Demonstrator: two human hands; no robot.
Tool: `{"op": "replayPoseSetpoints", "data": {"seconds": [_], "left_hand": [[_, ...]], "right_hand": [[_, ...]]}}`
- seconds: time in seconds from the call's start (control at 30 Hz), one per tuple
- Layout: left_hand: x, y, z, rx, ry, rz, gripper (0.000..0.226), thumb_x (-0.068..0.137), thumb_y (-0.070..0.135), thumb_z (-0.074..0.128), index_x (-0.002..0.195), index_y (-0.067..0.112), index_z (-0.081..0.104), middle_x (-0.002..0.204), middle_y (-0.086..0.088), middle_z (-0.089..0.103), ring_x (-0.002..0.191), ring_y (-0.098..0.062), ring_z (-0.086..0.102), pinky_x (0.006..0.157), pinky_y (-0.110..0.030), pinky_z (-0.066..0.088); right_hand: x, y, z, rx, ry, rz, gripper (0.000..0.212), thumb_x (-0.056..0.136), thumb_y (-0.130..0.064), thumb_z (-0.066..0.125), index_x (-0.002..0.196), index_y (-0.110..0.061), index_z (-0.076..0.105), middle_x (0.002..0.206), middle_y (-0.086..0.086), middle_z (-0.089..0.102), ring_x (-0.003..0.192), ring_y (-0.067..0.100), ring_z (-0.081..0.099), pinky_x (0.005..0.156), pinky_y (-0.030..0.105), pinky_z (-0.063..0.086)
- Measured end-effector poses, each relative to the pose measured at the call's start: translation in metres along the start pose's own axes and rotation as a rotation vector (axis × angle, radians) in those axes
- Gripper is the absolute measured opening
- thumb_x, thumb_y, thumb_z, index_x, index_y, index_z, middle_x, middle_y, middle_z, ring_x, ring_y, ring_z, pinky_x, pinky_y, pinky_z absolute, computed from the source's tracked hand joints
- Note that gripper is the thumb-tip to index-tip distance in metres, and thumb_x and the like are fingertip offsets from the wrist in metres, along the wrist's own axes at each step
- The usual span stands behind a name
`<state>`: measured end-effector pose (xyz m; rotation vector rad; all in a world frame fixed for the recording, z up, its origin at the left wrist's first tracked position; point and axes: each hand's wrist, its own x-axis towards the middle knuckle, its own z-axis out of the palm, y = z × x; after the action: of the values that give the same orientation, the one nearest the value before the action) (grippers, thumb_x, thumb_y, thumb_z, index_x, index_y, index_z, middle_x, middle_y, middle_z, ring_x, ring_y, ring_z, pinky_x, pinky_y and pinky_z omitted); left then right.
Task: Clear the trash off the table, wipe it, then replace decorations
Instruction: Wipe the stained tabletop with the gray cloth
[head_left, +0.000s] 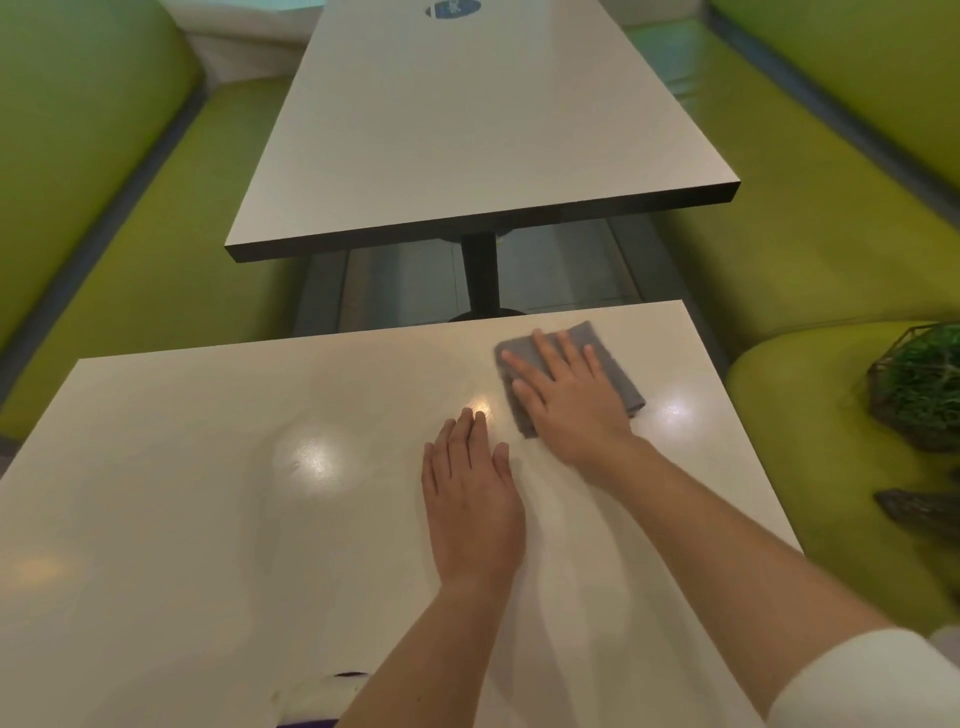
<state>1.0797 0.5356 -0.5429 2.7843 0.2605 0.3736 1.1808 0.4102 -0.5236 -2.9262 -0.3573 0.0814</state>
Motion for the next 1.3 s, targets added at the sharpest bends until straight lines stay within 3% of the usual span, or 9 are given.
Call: {"op": "replayPoseSetpoints", "data": {"seconds": [0.1, 0.33, 0.57, 0.67, 0.77, 0.93, 1.0, 1.17, 1.3], "left_hand": [[0.0, 0.001, -0.001, -0.01, -0.007, -0.002, 0.049, 0.104, 0.034, 0.024, 0.144, 0.014, 0.045, 0.146, 0.002, 0.046, 0.138, -0.017, 0.033, 0.117, -0.039, 0.027], [0.0, 0.0, -0.001, -0.021, -0.006, 0.01, 0.048, 0.104, 0.033, 0.026, 0.142, 0.013, 0.047, 0.144, 0.001, 0.048, 0.136, -0.019, 0.035, 0.115, -0.041, 0.03], [-0.001, 0.0, -0.001, -0.012, -0.023, 0.008, 0.051, 0.103, 0.034, 0.022, 0.142, 0.013, 0.047, 0.143, 0.0, 0.048, 0.135, -0.02, 0.037, 0.116, -0.038, 0.028], [0.001, 0.002, -0.003, -0.016, -0.01, 0.002, 0.051, 0.103, 0.034, 0.022, 0.141, 0.013, 0.048, 0.142, 0.0, 0.05, 0.134, -0.021, 0.04, 0.115, -0.039, 0.031], [0.001, 0.003, -0.004, -0.024, -0.016, 0.002, 0.053, 0.103, 0.036, 0.018, 0.142, 0.014, 0.047, 0.143, 0.001, 0.048, 0.135, -0.019, 0.037, 0.116, -0.037, 0.025], [0.002, 0.003, -0.005, -0.036, -0.031, -0.005, 0.055, 0.103, 0.038, 0.016, 0.144, 0.015, 0.046, 0.145, 0.002, 0.046, 0.136, -0.018, 0.035, 0.118, -0.034, 0.022], [0.001, 0.003, -0.005, -0.042, -0.028, -0.001, 0.056, 0.103, 0.037, 0.016, 0.143, 0.014, 0.046, 0.144, 0.001, 0.047, 0.135, -0.019, 0.036, 0.117, -0.032, 0.022], [0.002, 0.001, -0.005, -0.057, -0.025, 0.003, 0.051, 0.103, 0.035, 0.022, 0.141, 0.013, 0.048, 0.142, 0.0, 0.049, 0.133, -0.02, 0.039, 0.115, -0.038, 0.031], [0.002, 0.001, -0.003, -0.053, -0.039, 0.003, 0.05, 0.103, 0.034, 0.024, 0.142, 0.014, 0.048, 0.143, 0.001, 0.048, 0.134, -0.019, 0.037, 0.115, -0.037, 0.031]], "right_hand": [[0.002, 0.03, -0.004, -0.047, 0.012, -0.049, 0.049, 0.104, -0.047, 0.014, 0.153, -0.046, 0.008, 0.165, -0.002, 0.002, 0.152, 0.024, 0.0, 0.122, 0.045, 0.0], [0.01, 0.074, -0.01, -0.045, 0.054, 0.375, 0.058, 0.101, -0.056, 0.012, 0.156, -0.036, 0.003, 0.165, 0.006, -0.001, 0.151, 0.03, -0.001, 0.122, 0.045, -0.002], [-0.025, 0.028, 0.004, 0.245, 0.232, 0.144, 0.043, 0.103, -0.017, 0.036, 0.144, -0.024, 0.045, 0.154, -0.001, 0.039, 0.144, 0.021, 0.028, 0.123, 0.04, 0.012], [-0.024, 0.016, -0.014, 0.655, 0.234, 0.247, 0.037, 0.104, -0.018, 0.034, 0.132, -0.026, 0.057, 0.117, 0.0, 0.063, 0.105, 0.016, 0.059, 0.097, 0.034, 0.047], [-0.014, 0.007, -0.048, 1.304, 0.162, 0.444, 0.035, 0.105, -0.02, 0.034, 0.13, -0.025, 0.058, 0.082, -0.001, 0.057, 0.064, 0.008, 0.053, 0.055, 0.016, 0.045], [-0.001, 0.023, -0.071, 1.945, 0.099, 0.619, 0.029, 0.103, -0.028, 0.047, 0.127, -0.023, 0.062, 0.112, 0.005, 0.071, 0.101, 0.022, 0.069, 0.079, 0.036, 0.058], [-0.001, 0.029, -0.064, 1.87, 0.114, 0.662, 0.03, 0.102, -0.024, 0.048, 0.129, -0.022, 0.062, 0.115, 0.006, 0.071, 0.104, 0.024, 0.068, 0.081, 0.037, 0.058], [-0.015, 0.049, -0.047, 0.986, 0.405, 0.665, 0.038, 0.1, -0.011, 0.049, 0.137, -0.022, 0.054, 0.126, -0.001, 0.056, 0.121, 0.022, 0.048, 0.094, 0.03, 0.045], [-0.022, 0.05, -0.049, 0.388, 0.695, 0.599, 0.047, 0.088, 0.004, 0.05, 0.125, -0.022, 0.063, 0.121, 0.005, 0.052, 0.11, 0.025, 0.041, 0.09, 0.032, 0.041]]}}
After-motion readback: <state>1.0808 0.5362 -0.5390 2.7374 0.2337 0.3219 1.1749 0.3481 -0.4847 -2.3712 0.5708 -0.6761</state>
